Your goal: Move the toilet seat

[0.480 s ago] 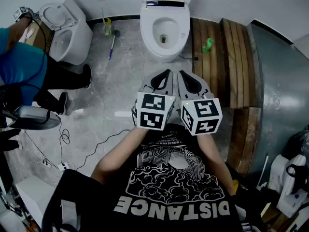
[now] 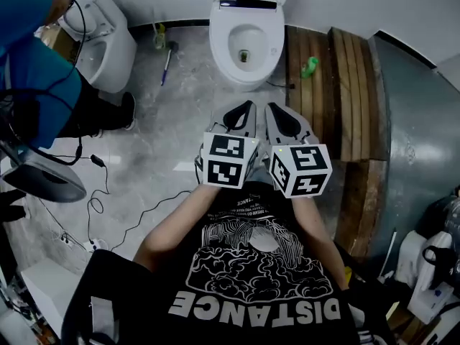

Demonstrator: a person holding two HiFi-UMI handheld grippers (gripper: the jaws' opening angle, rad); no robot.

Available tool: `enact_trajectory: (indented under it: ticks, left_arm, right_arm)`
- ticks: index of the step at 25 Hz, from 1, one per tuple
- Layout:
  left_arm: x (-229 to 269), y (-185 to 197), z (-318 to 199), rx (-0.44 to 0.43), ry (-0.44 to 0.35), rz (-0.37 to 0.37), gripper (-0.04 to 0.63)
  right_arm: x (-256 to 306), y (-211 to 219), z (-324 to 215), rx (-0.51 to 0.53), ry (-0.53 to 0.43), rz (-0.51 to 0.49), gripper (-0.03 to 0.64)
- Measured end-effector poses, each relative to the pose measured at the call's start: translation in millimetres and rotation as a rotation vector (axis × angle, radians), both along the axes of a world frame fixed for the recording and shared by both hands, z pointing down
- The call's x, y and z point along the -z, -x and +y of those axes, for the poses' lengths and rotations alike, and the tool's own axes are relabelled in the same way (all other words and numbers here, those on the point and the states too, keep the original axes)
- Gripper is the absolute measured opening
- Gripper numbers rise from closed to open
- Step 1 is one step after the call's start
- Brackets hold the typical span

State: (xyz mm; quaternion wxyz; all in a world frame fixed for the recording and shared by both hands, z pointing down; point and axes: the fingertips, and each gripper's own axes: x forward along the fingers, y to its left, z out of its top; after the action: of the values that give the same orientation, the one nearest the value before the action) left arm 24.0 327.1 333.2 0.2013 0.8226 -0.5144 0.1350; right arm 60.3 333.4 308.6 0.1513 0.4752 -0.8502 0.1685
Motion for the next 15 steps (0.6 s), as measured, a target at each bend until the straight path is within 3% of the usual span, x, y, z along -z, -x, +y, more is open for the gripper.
enact_trajectory:
  ticks: [15]
  left_arm:
    - [-18.7, -4.9, -59.8, 0.02, 0.033, -0.028, 0.012]
  right_arm:
    - [-25.1, -1.0, -63.1, 0.026, 0.051, -0.038, 0.02]
